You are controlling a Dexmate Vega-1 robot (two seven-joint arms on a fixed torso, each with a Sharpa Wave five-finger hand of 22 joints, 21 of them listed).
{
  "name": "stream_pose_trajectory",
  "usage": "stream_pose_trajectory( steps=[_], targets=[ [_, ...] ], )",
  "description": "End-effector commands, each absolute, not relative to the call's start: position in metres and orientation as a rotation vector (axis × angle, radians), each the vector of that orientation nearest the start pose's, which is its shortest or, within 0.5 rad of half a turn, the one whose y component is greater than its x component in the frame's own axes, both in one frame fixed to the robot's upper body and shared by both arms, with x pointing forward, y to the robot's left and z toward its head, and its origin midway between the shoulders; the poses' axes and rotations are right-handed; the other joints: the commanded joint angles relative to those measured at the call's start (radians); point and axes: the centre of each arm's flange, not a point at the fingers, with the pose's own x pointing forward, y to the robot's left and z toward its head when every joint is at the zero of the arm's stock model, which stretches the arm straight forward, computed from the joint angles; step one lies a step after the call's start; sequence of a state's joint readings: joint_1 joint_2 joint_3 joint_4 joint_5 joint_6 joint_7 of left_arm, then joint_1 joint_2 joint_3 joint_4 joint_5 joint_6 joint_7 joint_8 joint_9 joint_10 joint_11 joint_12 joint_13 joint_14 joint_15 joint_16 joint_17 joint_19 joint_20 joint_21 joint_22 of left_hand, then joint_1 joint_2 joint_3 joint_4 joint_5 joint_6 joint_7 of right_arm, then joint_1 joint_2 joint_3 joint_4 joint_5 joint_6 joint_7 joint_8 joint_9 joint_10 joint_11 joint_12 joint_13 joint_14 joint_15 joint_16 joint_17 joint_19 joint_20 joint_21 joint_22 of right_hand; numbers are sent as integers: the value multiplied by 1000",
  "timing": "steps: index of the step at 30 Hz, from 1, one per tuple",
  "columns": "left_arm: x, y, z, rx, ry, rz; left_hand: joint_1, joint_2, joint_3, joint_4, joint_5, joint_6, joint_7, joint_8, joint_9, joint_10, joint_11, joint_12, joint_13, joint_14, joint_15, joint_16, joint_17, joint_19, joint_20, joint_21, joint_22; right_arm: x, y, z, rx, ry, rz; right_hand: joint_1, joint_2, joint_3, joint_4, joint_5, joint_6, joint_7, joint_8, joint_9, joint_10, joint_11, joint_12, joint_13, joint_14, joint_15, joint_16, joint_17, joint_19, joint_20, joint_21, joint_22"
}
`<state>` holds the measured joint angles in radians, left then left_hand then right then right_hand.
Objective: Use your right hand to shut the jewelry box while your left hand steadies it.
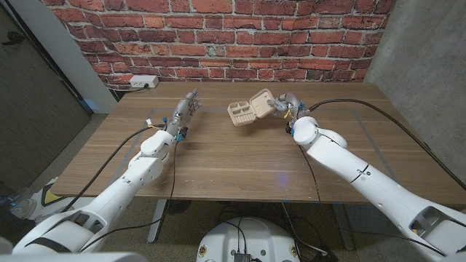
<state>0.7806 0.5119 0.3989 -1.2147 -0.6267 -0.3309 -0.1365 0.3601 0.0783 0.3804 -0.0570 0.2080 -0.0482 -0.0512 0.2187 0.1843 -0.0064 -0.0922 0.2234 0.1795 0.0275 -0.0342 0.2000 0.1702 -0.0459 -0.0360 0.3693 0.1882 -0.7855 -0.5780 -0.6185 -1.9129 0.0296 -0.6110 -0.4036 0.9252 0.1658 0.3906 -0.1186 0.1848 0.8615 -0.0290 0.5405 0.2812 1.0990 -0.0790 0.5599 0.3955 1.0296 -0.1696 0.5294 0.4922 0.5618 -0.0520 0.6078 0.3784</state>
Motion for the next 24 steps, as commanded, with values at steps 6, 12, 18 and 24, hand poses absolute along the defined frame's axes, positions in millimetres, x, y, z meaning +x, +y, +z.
stream_pose_trajectory(
  steps=[6,12,18,24],
  targets=[
    [659,278,2,250,-671,-348,134,-7,32,-81,-15,126,5,35,7,136,-11,23,10,141,-63,19,10,48,-48,25,13,593,-177,13,-435,-497,72,17,15,10,4,-1,32,-20,14,2,12,-1,14,12,15,-47,9,11,-3,-19,18,10],
    [659,273,9,314,-689,-374,235,9,67,-116,-17,167,-6,42,8,180,-28,19,11,188,-88,17,8,61,-63,33,14,592,-177,13,-383,-514,117,17,14,11,6,0,30,-18,17,4,13,0,18,19,15,-46,9,16,-6,-23,26,15],
    [659,267,15,380,-695,-405,323,3,90,-131,-20,174,-1,39,9,193,-37,9,12,206,-89,10,7,62,-55,35,14,593,-176,13,-315,-532,172,19,12,12,7,0,30,-16,21,4,13,-3,21,26,17,-47,11,23,-9,-26,37,21],
    [658,260,20,432,-701,-438,360,-81,60,-121,-18,152,13,21,11,167,-22,-10,14,188,-81,-4,9,48,-33,29,13,593,-172,15,-270,-560,176,21,11,13,8,1,30,-16,26,6,13,-3,24,34,19,-48,13,28,-12,-28,46,26]
  ],
)
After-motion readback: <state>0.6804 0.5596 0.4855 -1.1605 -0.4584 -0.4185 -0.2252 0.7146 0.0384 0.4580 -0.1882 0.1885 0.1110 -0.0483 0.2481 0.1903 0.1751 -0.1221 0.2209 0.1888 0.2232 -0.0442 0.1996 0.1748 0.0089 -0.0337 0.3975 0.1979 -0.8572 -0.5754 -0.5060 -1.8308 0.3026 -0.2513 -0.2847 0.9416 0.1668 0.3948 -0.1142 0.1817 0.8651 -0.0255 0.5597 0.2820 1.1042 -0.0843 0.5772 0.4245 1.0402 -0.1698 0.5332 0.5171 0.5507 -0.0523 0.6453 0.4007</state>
